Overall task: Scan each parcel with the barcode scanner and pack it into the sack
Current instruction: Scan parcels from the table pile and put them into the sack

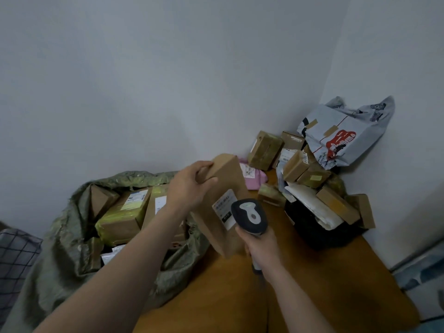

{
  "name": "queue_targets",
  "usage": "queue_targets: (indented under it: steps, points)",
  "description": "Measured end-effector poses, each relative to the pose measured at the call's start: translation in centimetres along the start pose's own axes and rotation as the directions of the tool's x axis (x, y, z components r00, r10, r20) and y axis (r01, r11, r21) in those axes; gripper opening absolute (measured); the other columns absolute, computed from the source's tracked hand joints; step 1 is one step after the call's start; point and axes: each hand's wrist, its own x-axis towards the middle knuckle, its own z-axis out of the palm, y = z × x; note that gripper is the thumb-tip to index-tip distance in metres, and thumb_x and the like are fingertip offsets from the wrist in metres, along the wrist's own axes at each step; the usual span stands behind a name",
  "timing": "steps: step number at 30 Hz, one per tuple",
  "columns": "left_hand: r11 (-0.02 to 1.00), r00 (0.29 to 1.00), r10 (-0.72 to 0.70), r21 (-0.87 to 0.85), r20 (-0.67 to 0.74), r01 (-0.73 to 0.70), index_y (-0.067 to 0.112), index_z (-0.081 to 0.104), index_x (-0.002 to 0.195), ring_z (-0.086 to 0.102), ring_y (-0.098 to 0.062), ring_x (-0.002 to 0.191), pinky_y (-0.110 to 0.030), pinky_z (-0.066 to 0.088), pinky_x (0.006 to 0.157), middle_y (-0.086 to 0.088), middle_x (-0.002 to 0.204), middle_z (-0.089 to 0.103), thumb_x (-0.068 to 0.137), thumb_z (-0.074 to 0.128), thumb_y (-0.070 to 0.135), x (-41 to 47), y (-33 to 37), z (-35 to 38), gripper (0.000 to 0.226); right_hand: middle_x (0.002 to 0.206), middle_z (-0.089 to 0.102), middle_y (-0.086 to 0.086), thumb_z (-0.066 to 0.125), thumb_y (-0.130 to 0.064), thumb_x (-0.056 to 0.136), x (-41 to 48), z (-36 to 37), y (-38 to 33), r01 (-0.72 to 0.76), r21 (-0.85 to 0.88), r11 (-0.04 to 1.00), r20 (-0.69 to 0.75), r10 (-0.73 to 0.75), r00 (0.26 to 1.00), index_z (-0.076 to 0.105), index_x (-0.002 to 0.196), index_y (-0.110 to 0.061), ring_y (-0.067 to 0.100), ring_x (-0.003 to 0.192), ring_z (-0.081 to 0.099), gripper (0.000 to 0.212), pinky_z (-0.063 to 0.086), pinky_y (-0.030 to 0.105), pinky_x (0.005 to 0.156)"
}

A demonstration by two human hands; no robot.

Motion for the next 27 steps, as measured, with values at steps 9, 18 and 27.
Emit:
queue_targets:
  steps: [9,18,27]
  points:
    - [0.981,0.947,-0.01,0.185,0.32,-0.052,0.052,0.061,0.135,0.06,-0.024,0.121,-0.042,0.052,0.101,0.004,0.138,0.064,0.087,0.082,0.034,4.0,-2.5,2.3,0.055,0.084,0.074,-0.021,0.081,-0.03,0.087,-1.3,0.5,0.7,0.041,-0.147,0.988,0.179,-0.015,0.984,0.074,0.107,-0.033,-0.002,0.083,0.067,0.022,0.049,0.012,0.064]
    - [0.975,0.921,-0.075,0.222,0.382,-0.013,0.041,0.056,0.146,0.058,-0.021,0.123,-0.023,0.039,0.09,0.0,0.142,0.061,0.093,0.076,0.02,5.1,-4.4,5.3,0.061,0.093,0.077,-0.009,0.08,-0.024,0.089,-1.1,-0.3,1.2,0.042,-0.179,0.983,0.167,-0.011,0.986,0.072,0.088,-0.04,-0.002,0.084,0.067,0.018,0.052,0.015,0.07]
    - [0.979,0.932,-0.093,0.202,0.35,0.022,0.039,0.056,0.146,0.057,-0.024,0.127,-0.027,0.042,0.097,0.0,0.143,0.061,0.096,0.073,0.023,6.1,-4.9,6.6,0.056,0.102,0.075,-0.015,0.082,-0.027,0.085,-0.5,-0.5,2.6,0.005,-0.189,0.982,0.161,0.026,0.987,0.07,0.114,-0.035,0.0,0.096,0.067,0.032,0.052,0.013,0.072]
